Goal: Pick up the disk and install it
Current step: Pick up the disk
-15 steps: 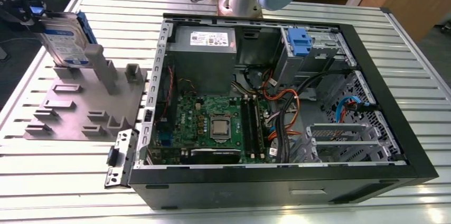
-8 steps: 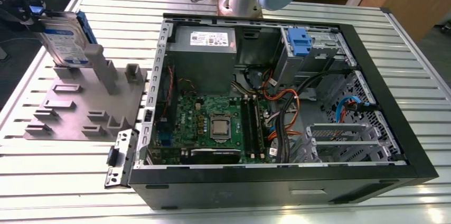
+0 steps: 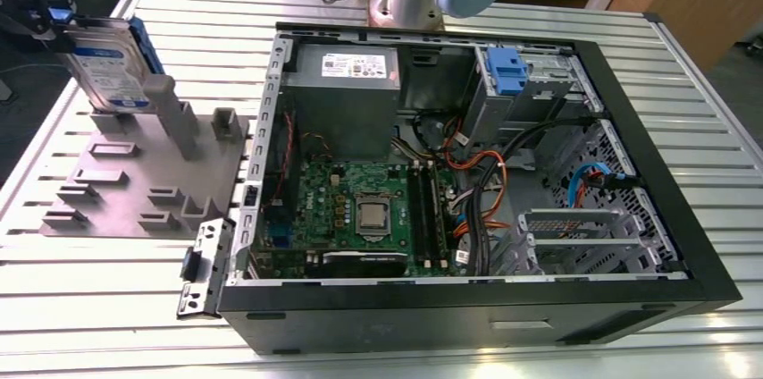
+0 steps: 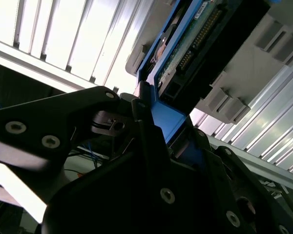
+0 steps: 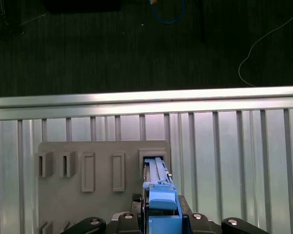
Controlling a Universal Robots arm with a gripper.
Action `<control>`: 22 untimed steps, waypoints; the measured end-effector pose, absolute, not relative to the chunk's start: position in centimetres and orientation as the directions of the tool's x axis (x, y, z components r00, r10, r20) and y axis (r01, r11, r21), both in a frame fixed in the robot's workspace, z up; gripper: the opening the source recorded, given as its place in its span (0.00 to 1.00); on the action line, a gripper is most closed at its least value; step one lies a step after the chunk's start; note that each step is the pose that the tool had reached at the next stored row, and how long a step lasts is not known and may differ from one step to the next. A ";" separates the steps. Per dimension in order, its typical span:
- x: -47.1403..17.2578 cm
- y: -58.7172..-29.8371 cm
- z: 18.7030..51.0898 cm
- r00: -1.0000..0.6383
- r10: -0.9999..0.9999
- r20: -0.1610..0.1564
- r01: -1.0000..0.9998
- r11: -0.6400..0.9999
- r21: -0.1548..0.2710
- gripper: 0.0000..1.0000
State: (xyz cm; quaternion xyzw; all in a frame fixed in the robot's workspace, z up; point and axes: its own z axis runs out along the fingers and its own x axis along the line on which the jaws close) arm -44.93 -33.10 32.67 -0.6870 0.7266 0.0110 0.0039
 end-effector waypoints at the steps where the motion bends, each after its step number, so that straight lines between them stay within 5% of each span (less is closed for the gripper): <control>1: -44.9 -33.1 32.7 -0.056 -0.998 -0.021 -0.998 0.056 0.011 0.37; 22: -44.9 -33.1 33.2 -0.056 -0.998 -0.021 -0.998 0.056 0.011 0.37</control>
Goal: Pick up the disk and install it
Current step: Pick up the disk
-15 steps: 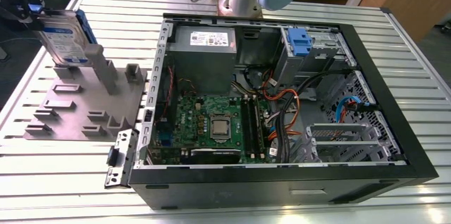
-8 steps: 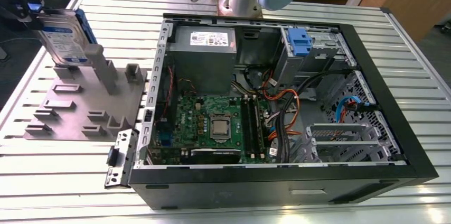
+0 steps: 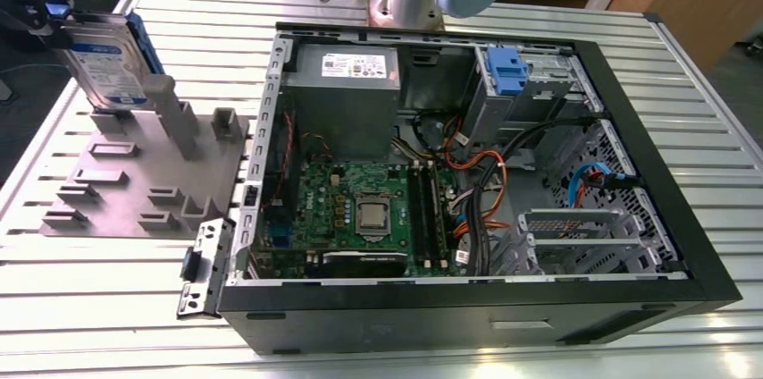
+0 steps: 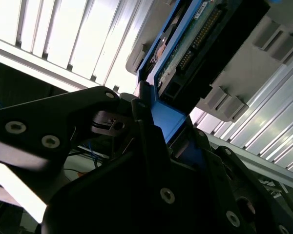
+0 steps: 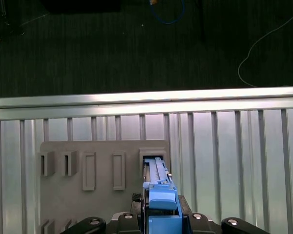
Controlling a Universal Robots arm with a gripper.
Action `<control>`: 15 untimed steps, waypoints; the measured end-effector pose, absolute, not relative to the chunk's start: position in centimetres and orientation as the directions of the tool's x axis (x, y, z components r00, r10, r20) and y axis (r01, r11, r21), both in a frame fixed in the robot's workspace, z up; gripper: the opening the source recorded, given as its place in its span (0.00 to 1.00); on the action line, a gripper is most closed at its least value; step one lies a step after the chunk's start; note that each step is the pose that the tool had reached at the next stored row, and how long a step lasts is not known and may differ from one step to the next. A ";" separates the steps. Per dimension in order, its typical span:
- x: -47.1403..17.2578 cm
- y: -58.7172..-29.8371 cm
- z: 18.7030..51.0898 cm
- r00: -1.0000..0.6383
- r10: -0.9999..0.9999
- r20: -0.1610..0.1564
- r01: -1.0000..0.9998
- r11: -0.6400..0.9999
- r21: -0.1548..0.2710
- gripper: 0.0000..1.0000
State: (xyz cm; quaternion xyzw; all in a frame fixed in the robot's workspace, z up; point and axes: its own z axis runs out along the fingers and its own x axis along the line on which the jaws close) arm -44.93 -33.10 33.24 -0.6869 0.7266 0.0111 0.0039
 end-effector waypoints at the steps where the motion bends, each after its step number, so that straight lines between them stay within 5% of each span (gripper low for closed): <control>1: -44.9 -33.1 33.3 -0.056 -0.998 -0.021 -0.998 0.056 0.011 0.37; 15: -44.9 -33.1 33.5 -0.056 -0.998 -0.021 -0.998 0.056 0.011 0.37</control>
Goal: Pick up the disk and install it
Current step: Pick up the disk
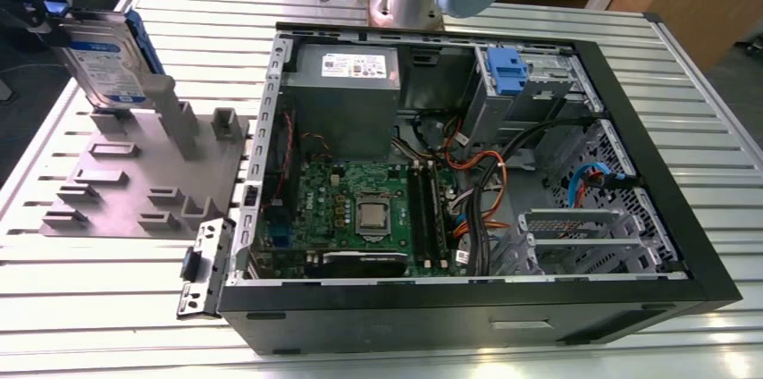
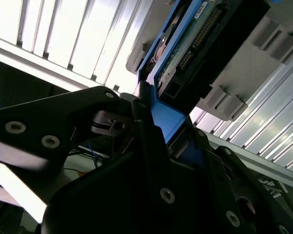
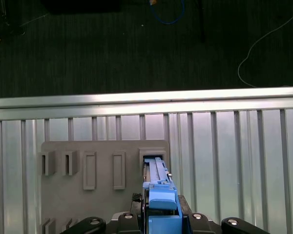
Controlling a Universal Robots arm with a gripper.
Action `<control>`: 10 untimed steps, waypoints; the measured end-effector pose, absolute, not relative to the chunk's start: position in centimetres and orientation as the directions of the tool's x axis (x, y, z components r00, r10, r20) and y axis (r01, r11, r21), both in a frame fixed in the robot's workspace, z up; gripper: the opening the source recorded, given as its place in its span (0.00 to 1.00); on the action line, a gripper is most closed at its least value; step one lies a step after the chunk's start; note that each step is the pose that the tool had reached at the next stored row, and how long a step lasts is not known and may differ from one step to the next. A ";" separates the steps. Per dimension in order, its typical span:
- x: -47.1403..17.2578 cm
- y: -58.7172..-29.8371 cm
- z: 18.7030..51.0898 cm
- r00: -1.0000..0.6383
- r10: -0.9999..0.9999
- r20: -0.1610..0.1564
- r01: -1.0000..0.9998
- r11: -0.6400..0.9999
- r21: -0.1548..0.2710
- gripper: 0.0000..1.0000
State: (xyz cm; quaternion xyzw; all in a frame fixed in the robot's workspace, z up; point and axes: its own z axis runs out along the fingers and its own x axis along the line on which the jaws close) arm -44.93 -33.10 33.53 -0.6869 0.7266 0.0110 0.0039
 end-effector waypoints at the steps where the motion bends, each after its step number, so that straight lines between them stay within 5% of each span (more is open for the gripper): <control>1: -44.9 -33.1 33.5 -0.056 -0.998 -0.021 -0.998 0.056 0.011 0.37; 10: -44.9 -33.1 33.7 -0.056 -0.998 -0.021 -0.998 0.056 0.011 0.37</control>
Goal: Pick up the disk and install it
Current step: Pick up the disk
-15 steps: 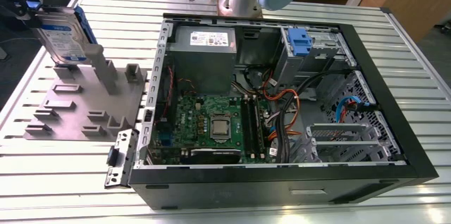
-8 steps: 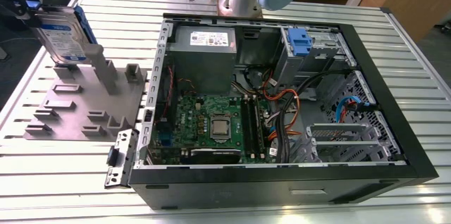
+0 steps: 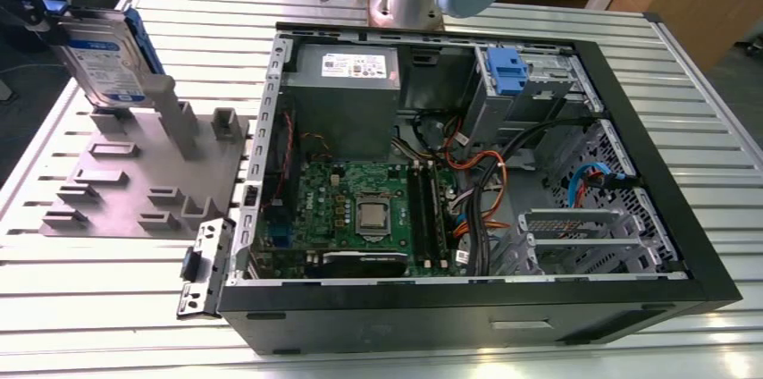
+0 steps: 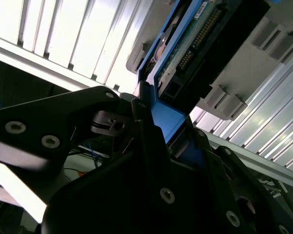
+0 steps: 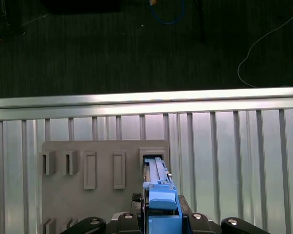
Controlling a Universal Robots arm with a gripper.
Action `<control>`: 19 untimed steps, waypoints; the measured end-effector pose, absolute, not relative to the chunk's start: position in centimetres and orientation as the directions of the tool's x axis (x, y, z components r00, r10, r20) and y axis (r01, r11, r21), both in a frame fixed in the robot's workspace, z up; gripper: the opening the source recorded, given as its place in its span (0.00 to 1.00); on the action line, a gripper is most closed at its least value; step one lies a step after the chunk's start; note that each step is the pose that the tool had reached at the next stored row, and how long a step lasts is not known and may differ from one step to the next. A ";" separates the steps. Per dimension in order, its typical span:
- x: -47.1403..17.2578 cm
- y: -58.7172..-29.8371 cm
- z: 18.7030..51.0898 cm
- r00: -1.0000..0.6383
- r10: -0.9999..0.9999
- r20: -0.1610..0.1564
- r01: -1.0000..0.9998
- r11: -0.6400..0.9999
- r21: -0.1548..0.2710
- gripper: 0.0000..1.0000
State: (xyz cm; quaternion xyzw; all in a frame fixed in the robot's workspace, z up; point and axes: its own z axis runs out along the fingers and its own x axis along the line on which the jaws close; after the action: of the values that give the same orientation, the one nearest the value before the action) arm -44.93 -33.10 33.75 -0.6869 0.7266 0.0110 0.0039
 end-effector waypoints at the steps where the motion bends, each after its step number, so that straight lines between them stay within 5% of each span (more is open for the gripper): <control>1: -44.9 -33.1 33.8 -0.056 -0.998 -0.021 -0.998 0.056 0.011 0.37; 19: -44.9 -33.1 34.3 -0.056 -0.998 -0.021 -0.998 0.056 0.011 0.37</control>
State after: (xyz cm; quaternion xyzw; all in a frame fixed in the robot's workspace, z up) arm -44.93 -33.10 34.26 -0.6869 0.7266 0.0110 0.0039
